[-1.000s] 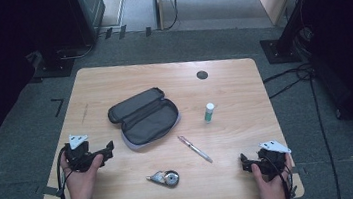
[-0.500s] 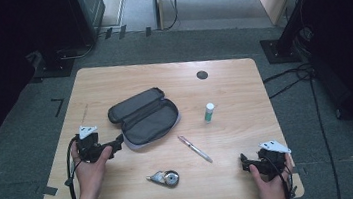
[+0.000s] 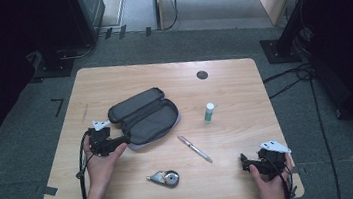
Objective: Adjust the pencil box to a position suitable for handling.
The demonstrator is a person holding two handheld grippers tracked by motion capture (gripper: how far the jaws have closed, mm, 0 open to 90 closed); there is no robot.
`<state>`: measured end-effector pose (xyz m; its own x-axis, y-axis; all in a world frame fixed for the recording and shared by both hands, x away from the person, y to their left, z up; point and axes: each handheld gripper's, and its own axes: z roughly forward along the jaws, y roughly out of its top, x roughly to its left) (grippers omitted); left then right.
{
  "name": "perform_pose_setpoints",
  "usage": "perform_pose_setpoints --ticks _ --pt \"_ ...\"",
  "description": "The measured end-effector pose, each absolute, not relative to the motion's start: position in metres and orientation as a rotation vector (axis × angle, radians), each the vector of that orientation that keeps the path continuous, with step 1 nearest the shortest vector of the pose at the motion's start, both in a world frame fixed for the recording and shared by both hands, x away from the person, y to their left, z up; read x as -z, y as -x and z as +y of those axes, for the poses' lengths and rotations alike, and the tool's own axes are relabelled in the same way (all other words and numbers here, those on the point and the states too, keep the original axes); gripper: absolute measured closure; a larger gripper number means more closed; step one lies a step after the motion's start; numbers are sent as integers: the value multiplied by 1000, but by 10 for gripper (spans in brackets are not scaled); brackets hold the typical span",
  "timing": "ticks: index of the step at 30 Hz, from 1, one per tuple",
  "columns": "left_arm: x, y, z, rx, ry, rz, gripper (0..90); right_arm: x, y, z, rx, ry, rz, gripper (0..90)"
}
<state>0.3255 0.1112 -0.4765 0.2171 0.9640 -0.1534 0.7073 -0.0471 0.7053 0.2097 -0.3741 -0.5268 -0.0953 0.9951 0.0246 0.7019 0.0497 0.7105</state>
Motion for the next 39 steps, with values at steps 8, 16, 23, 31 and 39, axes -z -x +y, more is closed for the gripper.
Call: perform_pose_setpoints --ticks 8,16,23,31,39 --pt "475 -324 108 -510 -1844 1548 294 527 -210 -374 -796 -1699 1850 0" --pt "475 -326 102 -518 -1854 1552 364 527 -210 -374 -795 -1700 1853 0" --pt "477 -324 88 -571 -1874 1567 369 527 -210 -374 -794 -1699 1854 0" --pt "479 -325 83 -594 -1869 1593 416 527 -209 -374 -794 -1700 1854 0" --pt "479 -326 76 -603 -1907 1586 509 527 -210 -374 -795 -1698 1851 0"
